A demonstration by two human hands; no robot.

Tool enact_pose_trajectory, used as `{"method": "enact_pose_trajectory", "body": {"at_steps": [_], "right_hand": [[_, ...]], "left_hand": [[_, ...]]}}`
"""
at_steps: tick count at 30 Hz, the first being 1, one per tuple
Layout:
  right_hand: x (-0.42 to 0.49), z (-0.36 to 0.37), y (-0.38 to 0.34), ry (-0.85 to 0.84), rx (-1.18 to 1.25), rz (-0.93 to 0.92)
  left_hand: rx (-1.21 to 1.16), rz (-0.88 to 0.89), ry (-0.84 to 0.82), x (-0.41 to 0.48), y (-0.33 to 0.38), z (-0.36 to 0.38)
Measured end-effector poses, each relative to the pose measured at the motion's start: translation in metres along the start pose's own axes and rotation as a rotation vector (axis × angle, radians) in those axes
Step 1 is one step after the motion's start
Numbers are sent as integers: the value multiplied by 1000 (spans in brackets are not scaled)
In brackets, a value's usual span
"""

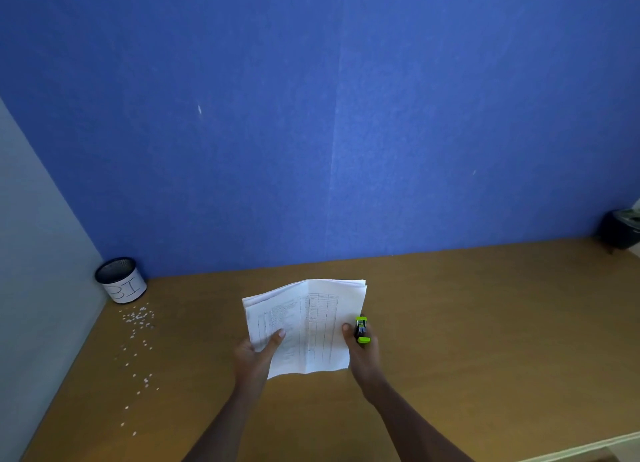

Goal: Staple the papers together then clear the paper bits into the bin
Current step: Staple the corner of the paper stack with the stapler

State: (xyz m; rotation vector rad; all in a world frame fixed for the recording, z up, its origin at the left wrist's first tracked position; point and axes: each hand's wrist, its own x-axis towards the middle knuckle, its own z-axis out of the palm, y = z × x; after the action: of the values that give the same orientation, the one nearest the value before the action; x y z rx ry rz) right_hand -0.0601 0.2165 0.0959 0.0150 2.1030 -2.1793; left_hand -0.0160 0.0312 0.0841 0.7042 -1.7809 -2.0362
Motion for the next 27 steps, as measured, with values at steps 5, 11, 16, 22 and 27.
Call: {"method": "enact_pose_trajectory", "body": {"at_steps": [5,11,16,22,27], "right_hand": [[2,-3,0,-9,-4,12],[12,-12,-11,40,-91,-16],[28,-30,-19,130,-130,-35],[36,-46,-39,30,-203,20],[41,-53,-58,-76,18,107]], "left_hand": [[32,28,21,3,2,2],[39,65,85,12,12,2],[20,84,100,22,23,-1],[-9,80,105,27,32,-3],[-36,54,116,31,41,-4]]}}
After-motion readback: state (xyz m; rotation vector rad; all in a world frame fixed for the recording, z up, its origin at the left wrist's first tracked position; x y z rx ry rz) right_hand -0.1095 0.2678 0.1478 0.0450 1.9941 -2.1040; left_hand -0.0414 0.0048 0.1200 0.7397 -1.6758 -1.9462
